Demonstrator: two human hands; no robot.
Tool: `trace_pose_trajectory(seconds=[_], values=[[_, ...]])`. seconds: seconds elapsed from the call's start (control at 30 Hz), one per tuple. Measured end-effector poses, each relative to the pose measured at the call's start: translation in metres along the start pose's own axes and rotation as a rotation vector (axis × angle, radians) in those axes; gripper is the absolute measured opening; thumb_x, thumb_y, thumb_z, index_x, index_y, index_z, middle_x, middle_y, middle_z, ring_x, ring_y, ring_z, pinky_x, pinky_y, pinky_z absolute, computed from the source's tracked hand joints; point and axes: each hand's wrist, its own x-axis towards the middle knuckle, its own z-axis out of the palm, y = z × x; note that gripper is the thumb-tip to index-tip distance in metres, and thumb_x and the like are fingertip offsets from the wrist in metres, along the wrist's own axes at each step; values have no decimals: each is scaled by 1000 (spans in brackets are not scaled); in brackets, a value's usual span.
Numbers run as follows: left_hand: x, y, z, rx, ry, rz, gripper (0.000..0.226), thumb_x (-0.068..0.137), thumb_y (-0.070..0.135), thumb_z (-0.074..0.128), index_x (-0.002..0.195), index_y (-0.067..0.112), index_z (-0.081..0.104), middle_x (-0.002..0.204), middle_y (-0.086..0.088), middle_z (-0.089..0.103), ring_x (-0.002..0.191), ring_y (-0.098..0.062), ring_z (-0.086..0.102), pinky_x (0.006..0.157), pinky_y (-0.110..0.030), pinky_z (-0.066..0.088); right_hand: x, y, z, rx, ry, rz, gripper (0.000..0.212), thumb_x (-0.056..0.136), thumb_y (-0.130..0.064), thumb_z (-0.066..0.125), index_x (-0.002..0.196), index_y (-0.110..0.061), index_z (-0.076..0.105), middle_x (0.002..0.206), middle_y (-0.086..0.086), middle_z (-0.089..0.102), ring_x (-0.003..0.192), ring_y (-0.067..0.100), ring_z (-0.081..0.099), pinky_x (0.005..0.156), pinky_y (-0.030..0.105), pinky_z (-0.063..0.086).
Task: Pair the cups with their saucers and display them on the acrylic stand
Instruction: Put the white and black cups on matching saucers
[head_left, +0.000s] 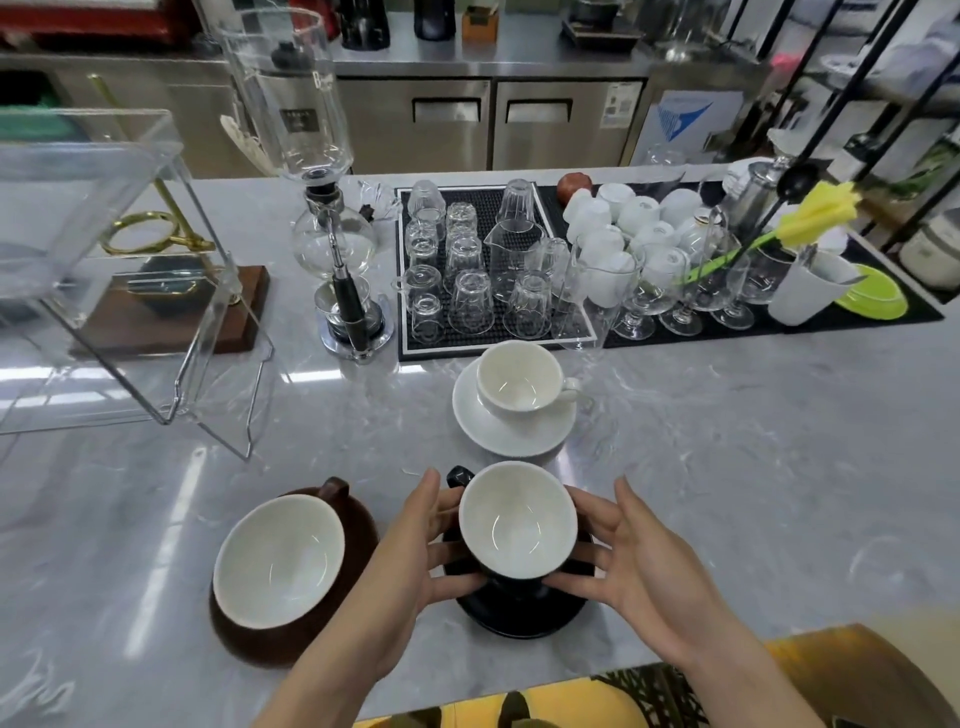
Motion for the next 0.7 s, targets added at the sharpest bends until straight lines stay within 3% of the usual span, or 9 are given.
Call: trace_pose_trajectory(seconds=[0.3, 0.4, 0.5, 0.63, 0.7], values=[[7, -11, 3, 10, 14, -28, 64, 83, 66, 48, 123, 20, 69, 127, -7, 71, 115, -29, 69, 91, -49, 62, 1, 3, -5, -39, 9, 10, 51, 106, -43, 32, 114, -19, 77, 116, 1, 76, 101, 25, 74, 88, 55, 59], [10, -14, 1, 23, 23, -35, 50, 98, 58, 44, 121, 21, 70, 125, -5, 72, 113, -28, 70, 88, -47, 63, 1, 4, -5, -45, 10, 9, 49, 105, -43, 34, 117, -17, 75, 116, 2, 76, 101, 26, 75, 89, 56, 58], [12, -17, 0, 46, 32, -33, 40, 101, 51, 46, 116, 24, 72, 123, -3, 73, 110, -27, 71, 83, -44, 64, 1, 6, -5, -65, 14, 7, 47, 105, -42, 36, 121, -15, 71, 116, 2, 76, 101, 26, 74, 89, 56, 58], [14, -21, -2, 108, 37, -13, 28, 103, 37, 51, 115, 23, 72, 127, -5, 67, 113, -29, 68, 85, -45, 64, -1, 4, -2, -130, -3, -15, 38, 105, -33, 43, 110, -19, 78, 111, 4, 77, 99, 25, 75, 85, 50, 61], [15, -25, -3, 117, 50, 3, 27, 104, 28, 51, 103, 27, 78, 122, -5, 70, 112, -28, 69, 80, -40, 65, -2, 3, -1, -184, -11, -35, 32, 104, -26, 48, 111, -20, 78, 111, 5, 77, 100, 25, 75, 83, 47, 62]])
